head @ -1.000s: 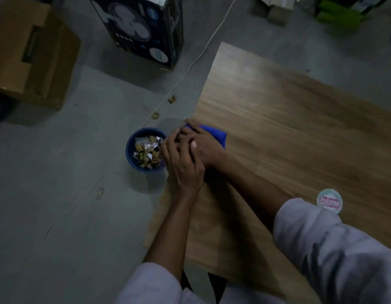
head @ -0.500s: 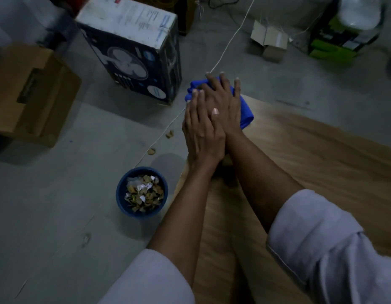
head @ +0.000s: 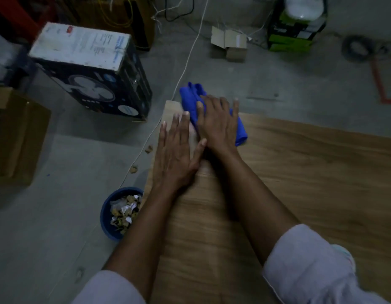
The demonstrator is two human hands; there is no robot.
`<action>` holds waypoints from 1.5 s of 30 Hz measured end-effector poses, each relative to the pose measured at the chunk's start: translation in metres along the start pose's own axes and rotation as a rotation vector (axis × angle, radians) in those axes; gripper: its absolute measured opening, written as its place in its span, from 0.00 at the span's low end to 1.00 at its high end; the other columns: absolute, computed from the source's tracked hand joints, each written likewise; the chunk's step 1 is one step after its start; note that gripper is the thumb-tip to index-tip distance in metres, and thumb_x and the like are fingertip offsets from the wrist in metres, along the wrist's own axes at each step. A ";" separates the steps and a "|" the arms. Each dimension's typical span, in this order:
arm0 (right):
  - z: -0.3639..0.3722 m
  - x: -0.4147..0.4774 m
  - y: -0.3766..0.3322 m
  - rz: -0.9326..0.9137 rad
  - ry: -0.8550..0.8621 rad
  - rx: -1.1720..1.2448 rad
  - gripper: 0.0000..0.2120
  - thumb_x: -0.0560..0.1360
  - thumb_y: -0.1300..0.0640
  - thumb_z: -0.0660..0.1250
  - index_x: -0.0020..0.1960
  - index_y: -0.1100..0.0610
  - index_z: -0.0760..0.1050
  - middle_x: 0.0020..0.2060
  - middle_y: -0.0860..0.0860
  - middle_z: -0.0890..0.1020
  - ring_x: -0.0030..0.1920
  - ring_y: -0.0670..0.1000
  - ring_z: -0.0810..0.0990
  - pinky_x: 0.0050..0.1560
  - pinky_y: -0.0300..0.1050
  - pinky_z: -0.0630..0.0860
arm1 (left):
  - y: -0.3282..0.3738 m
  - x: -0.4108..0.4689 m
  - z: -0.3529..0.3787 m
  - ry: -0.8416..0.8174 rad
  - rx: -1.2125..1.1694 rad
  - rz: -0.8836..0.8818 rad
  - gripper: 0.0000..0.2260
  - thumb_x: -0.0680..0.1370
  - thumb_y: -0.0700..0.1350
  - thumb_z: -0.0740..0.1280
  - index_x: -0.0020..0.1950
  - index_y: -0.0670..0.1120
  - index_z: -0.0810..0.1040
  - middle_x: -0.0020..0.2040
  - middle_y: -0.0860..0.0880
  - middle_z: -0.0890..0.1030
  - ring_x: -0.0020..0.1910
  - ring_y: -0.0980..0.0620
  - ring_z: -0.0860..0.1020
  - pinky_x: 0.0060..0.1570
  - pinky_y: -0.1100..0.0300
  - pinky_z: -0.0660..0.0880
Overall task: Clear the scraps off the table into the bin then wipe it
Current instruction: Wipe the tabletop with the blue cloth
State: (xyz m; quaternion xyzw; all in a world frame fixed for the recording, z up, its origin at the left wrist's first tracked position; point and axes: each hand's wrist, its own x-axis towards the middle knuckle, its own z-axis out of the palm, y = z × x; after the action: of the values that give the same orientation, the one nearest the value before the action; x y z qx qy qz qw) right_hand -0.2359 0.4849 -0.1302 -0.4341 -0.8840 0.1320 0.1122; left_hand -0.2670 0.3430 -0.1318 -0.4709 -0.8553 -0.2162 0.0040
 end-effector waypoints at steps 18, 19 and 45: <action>-0.001 -0.007 -0.045 0.157 -0.030 0.000 0.26 0.83 0.42 0.48 0.73 0.51 0.70 0.71 0.49 0.74 0.79 0.56 0.58 0.79 0.59 0.42 | -0.011 0.004 0.009 -0.153 0.169 -0.005 0.37 0.84 0.58 0.56 0.83 0.39 0.44 0.84 0.42 0.47 0.83 0.49 0.44 0.81 0.47 0.47; -0.002 -0.006 -0.044 0.145 -0.042 0.011 0.25 0.83 0.43 0.49 0.74 0.51 0.70 0.71 0.49 0.74 0.79 0.56 0.58 0.79 0.59 0.42 | -0.011 0.005 0.008 -0.145 0.152 -0.009 0.36 0.84 0.57 0.56 0.83 0.38 0.45 0.84 0.42 0.48 0.83 0.49 0.45 0.81 0.47 0.47; -0.040 -0.027 0.119 0.020 0.088 0.049 0.21 0.80 0.47 0.59 0.71 0.49 0.75 0.67 0.46 0.78 0.70 0.56 0.71 0.74 0.56 0.61 | 0.122 0.006 0.055 -0.111 0.193 -0.163 0.30 0.84 0.53 0.45 0.83 0.39 0.52 0.83 0.41 0.51 0.83 0.45 0.48 0.80 0.45 0.41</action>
State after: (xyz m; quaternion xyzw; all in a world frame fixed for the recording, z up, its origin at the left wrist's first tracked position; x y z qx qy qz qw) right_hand -0.1193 0.5385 -0.1340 -0.4452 -0.8705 0.1357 0.1603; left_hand -0.1612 0.4247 -0.1355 -0.4086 -0.9064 -0.1061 -0.0154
